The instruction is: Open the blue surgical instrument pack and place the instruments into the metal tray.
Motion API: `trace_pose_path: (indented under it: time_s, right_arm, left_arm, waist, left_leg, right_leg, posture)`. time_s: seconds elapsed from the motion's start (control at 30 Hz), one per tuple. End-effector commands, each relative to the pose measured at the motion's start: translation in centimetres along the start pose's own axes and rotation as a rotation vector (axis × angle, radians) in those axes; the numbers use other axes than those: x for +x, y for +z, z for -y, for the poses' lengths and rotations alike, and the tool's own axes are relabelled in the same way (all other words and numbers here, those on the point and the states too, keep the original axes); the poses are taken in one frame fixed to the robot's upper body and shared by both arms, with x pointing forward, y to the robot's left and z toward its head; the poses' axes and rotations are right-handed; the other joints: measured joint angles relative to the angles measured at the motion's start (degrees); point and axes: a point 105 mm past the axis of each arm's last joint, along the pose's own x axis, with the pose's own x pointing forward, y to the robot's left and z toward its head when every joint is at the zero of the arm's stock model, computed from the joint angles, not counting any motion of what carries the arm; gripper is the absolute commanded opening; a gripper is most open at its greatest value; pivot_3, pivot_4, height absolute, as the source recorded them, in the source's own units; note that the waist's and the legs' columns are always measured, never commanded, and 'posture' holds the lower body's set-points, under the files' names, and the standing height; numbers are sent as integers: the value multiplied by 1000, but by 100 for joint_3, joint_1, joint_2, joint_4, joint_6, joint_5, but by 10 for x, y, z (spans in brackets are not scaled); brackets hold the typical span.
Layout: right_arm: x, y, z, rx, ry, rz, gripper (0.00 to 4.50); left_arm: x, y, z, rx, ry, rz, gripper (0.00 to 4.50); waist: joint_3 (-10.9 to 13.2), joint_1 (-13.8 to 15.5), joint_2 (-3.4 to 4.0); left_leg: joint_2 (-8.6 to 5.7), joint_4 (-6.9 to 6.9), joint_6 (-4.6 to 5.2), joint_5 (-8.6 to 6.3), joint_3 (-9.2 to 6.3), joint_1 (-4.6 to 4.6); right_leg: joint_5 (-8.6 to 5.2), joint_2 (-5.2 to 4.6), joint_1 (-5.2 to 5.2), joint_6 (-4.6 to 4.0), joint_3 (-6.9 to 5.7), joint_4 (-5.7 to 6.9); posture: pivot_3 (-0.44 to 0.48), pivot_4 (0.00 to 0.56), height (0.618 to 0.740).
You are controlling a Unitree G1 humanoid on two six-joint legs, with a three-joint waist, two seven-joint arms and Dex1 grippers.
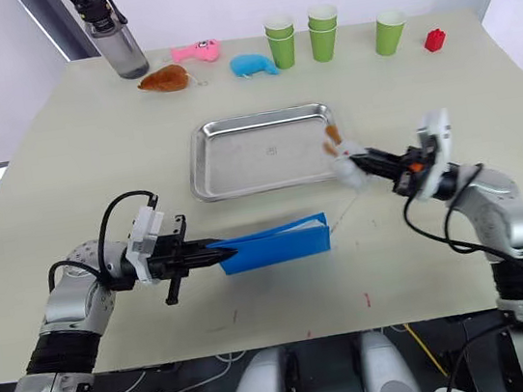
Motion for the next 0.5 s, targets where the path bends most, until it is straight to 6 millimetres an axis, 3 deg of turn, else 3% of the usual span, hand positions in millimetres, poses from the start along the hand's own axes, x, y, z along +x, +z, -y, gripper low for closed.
trace_pose_path:
  time_s: [0.03, 0.23, 0.5]
  right_arm:
    - [-7, 42, -15, -18, 32, 125, 83]
    - [10, 76, -41, 9, 134, 232, 83]
    - [63, 72, -67, -100, 248, 129, 83]
  left_arm:
    - [-1, 3, -5, 38, -3, -31, 0]
    - [8, 2, -13, 75, -28, -70, 0]
    - [21, 2, -20, 98, -70, -74, 0]
  waist:
    - [0, -19, 0]
    - [1, -18, 2]
    - [1, -9, 2]
  left_leg:
    - [1, 0, 0, 0, 0, 0]
    - [0, 0, 0, 0, -1, 1]
    - [-1, 2, 0, 0, -2, -4]
  right_leg:
    - [0, 0, 0, 0, 0, 0]
    - [2, 10, 0, -3, 0, 0]
    - [2, 9, -2, -3, -2, -4]
  posture:
    - [0, 150, 734]
    - [0, 150, 734]
    - [0, 150, 734]
